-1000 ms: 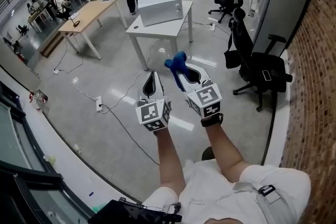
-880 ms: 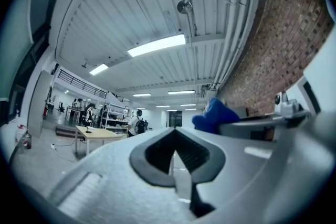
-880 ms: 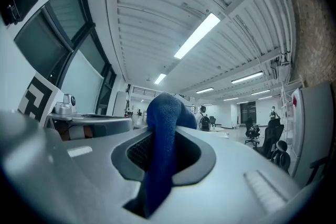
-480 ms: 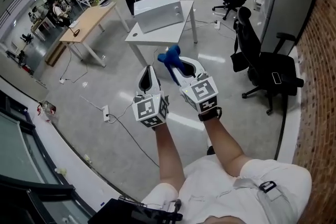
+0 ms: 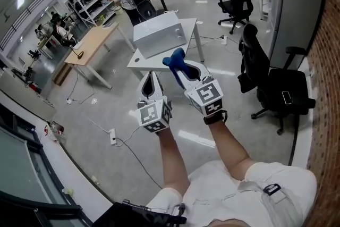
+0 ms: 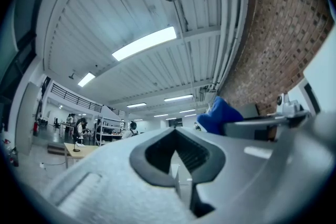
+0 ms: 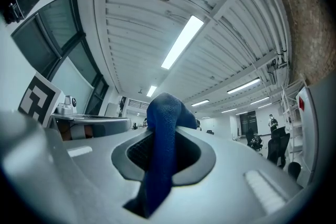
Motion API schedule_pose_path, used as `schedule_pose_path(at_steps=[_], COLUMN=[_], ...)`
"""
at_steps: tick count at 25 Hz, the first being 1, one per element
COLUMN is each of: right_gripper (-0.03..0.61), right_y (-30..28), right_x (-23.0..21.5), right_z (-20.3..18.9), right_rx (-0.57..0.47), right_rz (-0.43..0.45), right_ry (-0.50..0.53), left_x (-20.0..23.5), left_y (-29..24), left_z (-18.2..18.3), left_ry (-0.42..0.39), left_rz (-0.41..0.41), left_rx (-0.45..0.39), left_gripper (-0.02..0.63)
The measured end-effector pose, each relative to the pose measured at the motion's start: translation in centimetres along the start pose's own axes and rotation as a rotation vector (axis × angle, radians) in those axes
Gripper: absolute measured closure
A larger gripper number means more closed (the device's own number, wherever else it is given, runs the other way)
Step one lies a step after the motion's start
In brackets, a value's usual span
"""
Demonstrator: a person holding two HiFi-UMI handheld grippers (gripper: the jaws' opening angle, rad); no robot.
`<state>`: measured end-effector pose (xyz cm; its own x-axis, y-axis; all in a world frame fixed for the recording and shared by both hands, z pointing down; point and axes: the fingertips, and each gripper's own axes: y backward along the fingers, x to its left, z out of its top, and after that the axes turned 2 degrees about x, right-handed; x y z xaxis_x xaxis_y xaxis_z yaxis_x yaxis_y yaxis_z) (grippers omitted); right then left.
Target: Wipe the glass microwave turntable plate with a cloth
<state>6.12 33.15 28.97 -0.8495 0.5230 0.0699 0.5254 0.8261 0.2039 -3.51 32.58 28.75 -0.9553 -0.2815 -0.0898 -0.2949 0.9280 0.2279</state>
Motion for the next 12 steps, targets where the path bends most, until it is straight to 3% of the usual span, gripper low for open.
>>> schedule_pose_path(at_steps=[12], right_gripper=[0.518], right_y=[-5.7], right_x=[-4.7], right_z=[-7.6], right_rx=[0.08], right_rz=[0.04], right_ry=[-0.071], left_x=[1.4], left_y=[-6.8], left_z=[-6.3], left_ry=[0.024], left_rz=[0.029], left_rx=[0.082], left_gripper=[0.612])
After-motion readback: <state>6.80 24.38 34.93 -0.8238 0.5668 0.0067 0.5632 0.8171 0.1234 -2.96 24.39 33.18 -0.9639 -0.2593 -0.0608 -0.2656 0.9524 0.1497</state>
